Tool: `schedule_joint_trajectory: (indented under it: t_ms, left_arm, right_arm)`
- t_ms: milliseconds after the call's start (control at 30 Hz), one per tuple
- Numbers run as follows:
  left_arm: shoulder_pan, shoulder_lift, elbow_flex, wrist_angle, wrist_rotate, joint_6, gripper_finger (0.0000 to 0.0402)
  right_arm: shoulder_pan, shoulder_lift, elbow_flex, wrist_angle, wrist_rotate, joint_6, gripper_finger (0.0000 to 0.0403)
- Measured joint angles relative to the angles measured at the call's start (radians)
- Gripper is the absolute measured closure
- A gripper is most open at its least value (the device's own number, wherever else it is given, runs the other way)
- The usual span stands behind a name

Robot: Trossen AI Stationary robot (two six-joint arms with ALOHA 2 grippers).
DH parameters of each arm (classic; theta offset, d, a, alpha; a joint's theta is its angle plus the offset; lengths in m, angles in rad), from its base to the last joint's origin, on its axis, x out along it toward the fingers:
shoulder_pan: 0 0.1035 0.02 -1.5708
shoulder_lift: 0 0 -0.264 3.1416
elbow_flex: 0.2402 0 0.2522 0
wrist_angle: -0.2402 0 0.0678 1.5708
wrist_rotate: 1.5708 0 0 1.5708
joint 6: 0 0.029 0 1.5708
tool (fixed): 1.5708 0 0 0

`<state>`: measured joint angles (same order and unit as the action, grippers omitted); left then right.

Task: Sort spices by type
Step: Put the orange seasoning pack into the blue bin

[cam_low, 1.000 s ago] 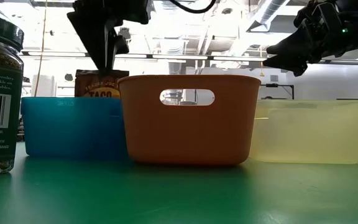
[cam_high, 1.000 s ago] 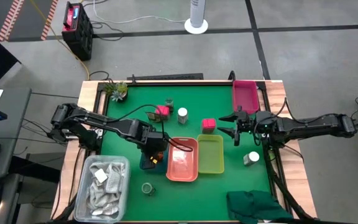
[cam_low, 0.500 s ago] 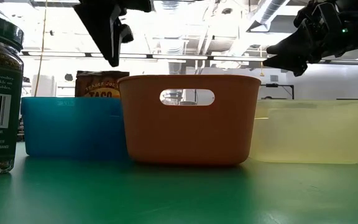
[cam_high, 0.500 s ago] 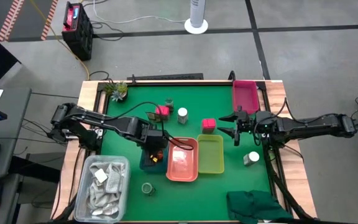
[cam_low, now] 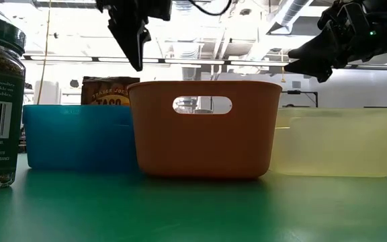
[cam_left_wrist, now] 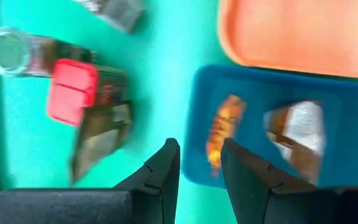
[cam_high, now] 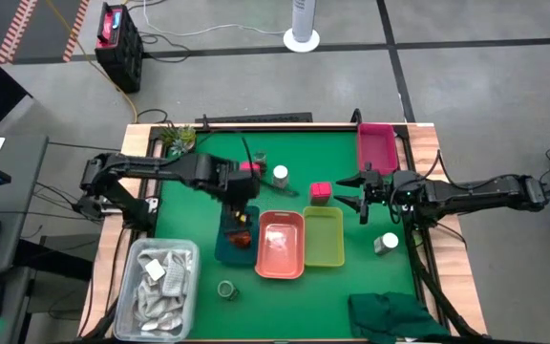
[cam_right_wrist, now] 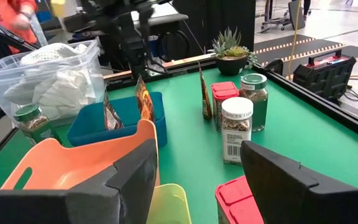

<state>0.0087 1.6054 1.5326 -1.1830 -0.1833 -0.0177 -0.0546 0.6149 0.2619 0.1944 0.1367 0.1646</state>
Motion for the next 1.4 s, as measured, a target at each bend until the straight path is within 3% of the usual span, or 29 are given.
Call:
schedule_joint_trajectory:
  t_ms: [233, 567, 800, 1400]
  left_arm:
    - [0.117, 0.0, 0.0, 0.007, 0.0, 0.107, 0.0288]
    - [0.243, 0.0, -0.07, 0.038, 0.003, 0.245, 0.0224]
    - [0.318, 0.0, -0.104, 0.101, 0.035, 0.311, 0.0212]
    - [0.337, 0.0, -0.261, 0.211, 0.028, 0.424, 0.0223]
  right_arm:
    - [0.0, 0.0, 0.0, 0.0, 0.0, -0.004, 0.0143]
    - [0.0, 0.0, 0.0, -0.001, 0.0, -0.005, 0.0143]
    - [0.0, 0.0, 0.0, -0.001, 0.0, -0.008, 0.0143]
    - [0.0, 0.0, 0.0, 0.0, 0.0, -0.01, 0.0143]
